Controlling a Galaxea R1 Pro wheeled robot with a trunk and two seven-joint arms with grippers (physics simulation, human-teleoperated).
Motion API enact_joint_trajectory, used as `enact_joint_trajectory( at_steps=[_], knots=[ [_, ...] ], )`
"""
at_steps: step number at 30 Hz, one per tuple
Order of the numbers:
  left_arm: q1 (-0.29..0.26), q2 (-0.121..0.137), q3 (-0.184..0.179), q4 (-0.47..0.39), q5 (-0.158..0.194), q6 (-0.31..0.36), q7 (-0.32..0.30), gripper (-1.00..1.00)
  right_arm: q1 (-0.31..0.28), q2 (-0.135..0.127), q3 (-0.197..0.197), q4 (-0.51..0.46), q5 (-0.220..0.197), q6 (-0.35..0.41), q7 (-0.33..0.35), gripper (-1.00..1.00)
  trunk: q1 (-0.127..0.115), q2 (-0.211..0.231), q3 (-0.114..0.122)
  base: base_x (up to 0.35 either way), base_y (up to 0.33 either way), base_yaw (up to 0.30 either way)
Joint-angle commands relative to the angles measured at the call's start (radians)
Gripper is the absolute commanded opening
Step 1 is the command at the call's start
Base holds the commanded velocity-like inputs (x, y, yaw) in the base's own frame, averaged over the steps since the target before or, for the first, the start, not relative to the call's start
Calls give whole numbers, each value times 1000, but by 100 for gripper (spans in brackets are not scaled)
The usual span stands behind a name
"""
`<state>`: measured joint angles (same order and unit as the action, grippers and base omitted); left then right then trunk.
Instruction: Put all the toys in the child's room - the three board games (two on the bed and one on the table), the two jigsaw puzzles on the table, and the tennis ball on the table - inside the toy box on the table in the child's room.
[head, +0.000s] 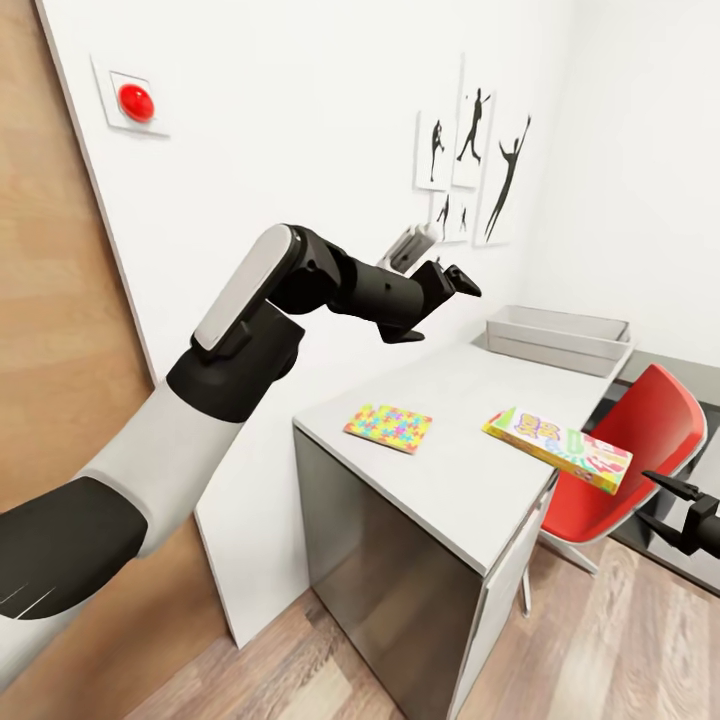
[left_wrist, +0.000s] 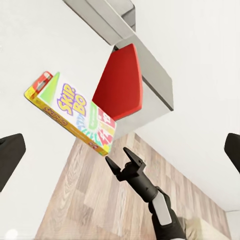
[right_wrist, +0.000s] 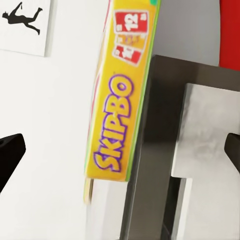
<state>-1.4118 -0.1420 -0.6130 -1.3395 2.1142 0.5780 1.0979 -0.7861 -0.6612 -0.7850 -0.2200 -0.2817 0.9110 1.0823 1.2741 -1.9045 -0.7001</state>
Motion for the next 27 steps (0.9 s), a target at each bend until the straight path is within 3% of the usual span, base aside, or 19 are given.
enact_joint_trajectory(
  at_steps=[1,27],
  knots=[
    [-1,0,1,0,4,5,6,100,-1,0,-2,1,1,4,2,100,0,-1,-1,85,0,0],
    [15,2,-1,0,-9,5,-1,100,-1,-6,-2,1,0,3,8,100,0,-1,-1,19,0,0]
  ],
)
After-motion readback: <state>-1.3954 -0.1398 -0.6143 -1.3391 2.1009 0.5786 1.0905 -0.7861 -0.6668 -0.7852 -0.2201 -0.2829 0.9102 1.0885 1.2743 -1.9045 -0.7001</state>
